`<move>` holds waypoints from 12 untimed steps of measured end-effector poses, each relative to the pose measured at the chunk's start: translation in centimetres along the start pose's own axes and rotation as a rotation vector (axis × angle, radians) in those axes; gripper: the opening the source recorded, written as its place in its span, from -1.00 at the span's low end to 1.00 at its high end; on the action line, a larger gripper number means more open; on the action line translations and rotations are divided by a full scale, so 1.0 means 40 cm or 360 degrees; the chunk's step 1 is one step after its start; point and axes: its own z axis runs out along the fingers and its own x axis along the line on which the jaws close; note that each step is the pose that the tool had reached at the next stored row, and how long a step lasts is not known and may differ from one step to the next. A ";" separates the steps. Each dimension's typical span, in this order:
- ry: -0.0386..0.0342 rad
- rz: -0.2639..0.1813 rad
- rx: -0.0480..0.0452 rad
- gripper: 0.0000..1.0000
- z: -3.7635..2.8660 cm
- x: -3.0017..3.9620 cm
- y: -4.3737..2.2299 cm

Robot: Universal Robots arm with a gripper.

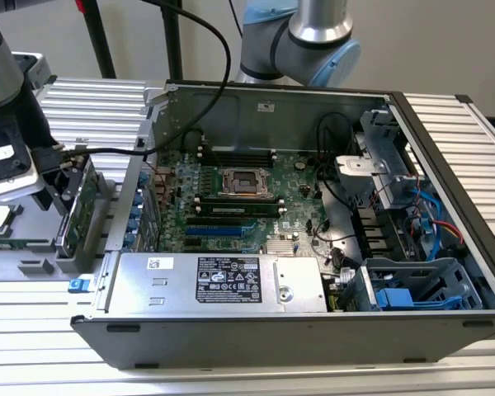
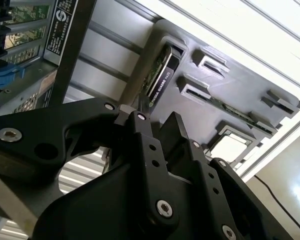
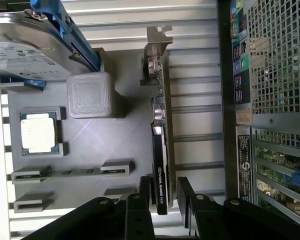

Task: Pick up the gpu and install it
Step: 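Pick up the gpu and move the gpu toward the slot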

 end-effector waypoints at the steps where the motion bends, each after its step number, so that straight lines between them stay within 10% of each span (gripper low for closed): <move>1: 0.0000 0.0000 0.0000 1.00 0.002 0.000 0.000; 12: 0.0000 0.0000 0.0000 1.00 0.016 0.000 -0.001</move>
